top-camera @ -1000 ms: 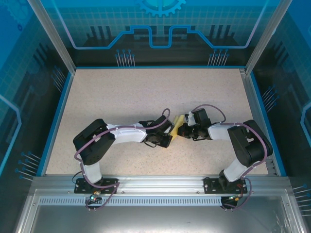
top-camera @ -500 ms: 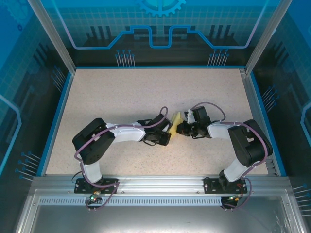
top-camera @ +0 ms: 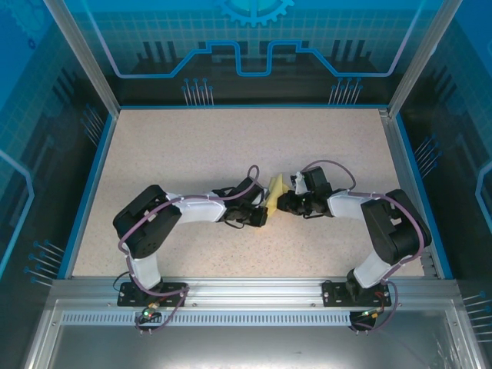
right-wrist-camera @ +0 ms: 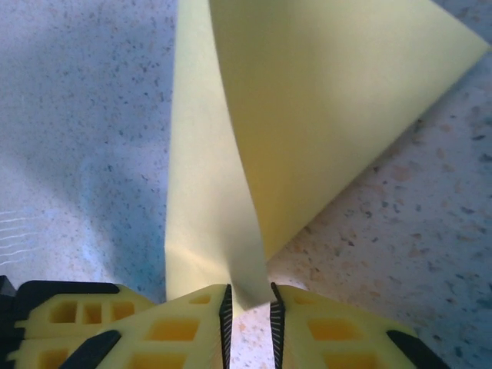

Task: Fold a paper plane with a square sheet of paper (pick it up from the middle)
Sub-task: Fold the wing for the fifth time at the center of the table.

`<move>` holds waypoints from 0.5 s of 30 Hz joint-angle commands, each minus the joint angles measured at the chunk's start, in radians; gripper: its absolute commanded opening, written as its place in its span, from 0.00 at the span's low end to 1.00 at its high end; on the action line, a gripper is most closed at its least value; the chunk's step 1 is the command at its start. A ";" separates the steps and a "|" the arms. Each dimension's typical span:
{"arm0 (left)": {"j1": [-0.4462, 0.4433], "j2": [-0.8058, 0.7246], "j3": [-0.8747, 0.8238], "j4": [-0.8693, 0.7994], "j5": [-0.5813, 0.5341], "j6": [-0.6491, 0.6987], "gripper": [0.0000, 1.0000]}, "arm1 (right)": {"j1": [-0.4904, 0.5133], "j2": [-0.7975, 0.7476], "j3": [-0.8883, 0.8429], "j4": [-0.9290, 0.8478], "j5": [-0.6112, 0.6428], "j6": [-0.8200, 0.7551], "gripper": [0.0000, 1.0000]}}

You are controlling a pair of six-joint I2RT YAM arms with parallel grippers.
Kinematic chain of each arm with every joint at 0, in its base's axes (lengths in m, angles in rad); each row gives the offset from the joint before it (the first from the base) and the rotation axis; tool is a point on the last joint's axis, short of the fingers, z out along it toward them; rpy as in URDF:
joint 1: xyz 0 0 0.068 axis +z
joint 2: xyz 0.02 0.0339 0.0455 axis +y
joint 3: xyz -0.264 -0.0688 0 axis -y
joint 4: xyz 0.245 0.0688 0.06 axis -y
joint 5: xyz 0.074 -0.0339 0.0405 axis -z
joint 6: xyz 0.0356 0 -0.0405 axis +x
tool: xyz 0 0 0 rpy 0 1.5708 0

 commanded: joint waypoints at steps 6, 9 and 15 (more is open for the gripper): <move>0.026 0.025 -0.022 0.026 0.051 -0.023 0.04 | 0.033 -0.146 0.048 -0.180 0.082 -0.066 0.27; 0.029 0.023 -0.025 0.027 0.052 -0.026 0.03 | 0.052 -0.181 0.055 -0.176 0.071 -0.058 0.25; 0.031 0.019 -0.030 0.032 0.059 -0.030 0.02 | 0.073 -0.119 0.064 -0.062 0.017 -0.004 0.17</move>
